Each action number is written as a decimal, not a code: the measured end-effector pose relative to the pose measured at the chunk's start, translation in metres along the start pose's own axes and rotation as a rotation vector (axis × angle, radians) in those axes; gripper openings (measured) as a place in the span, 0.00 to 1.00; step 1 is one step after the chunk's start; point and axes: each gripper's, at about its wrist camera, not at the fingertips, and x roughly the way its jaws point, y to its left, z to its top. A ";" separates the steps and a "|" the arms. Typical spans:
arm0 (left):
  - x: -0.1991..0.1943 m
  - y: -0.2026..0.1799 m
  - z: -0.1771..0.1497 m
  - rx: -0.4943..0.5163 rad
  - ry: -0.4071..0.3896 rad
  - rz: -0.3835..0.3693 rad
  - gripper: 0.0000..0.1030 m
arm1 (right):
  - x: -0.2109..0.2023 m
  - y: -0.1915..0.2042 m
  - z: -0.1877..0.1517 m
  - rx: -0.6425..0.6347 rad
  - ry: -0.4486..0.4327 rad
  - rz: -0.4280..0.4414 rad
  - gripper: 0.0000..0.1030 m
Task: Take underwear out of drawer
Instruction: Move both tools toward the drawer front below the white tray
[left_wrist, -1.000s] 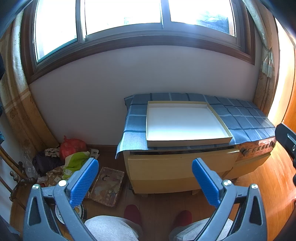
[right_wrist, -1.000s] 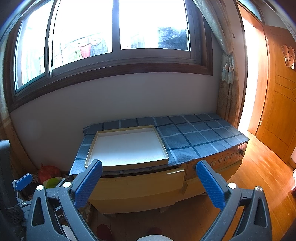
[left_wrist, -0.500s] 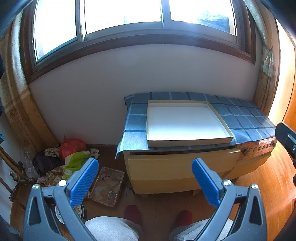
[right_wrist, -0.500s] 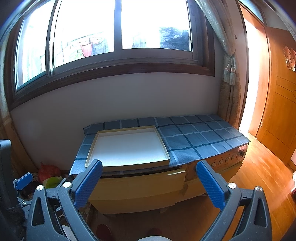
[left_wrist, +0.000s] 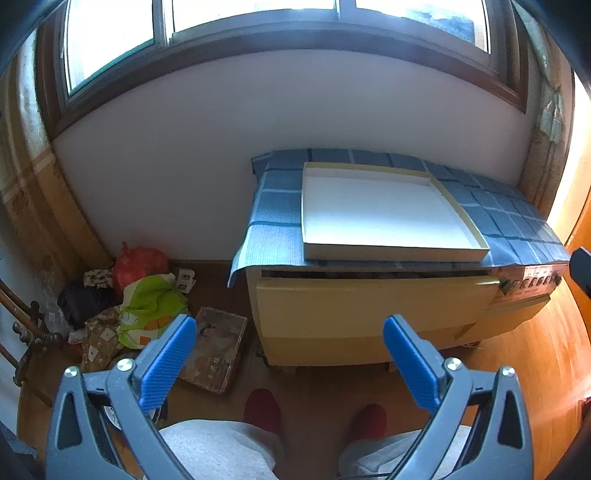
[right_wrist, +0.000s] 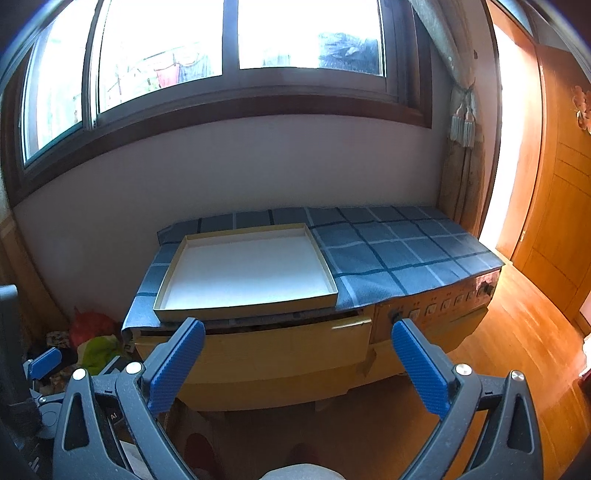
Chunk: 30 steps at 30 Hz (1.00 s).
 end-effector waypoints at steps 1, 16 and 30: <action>0.002 -0.001 0.000 0.001 0.002 0.003 1.00 | 0.004 -0.001 0.000 0.002 0.006 -0.002 0.99; 0.029 0.000 -0.005 0.029 -0.014 -0.013 1.00 | 0.040 -0.002 -0.013 -0.030 0.052 -0.004 0.99; 0.071 -0.011 -0.005 0.014 -0.083 -0.164 0.99 | 0.094 0.003 -0.026 -0.065 0.140 -0.005 0.99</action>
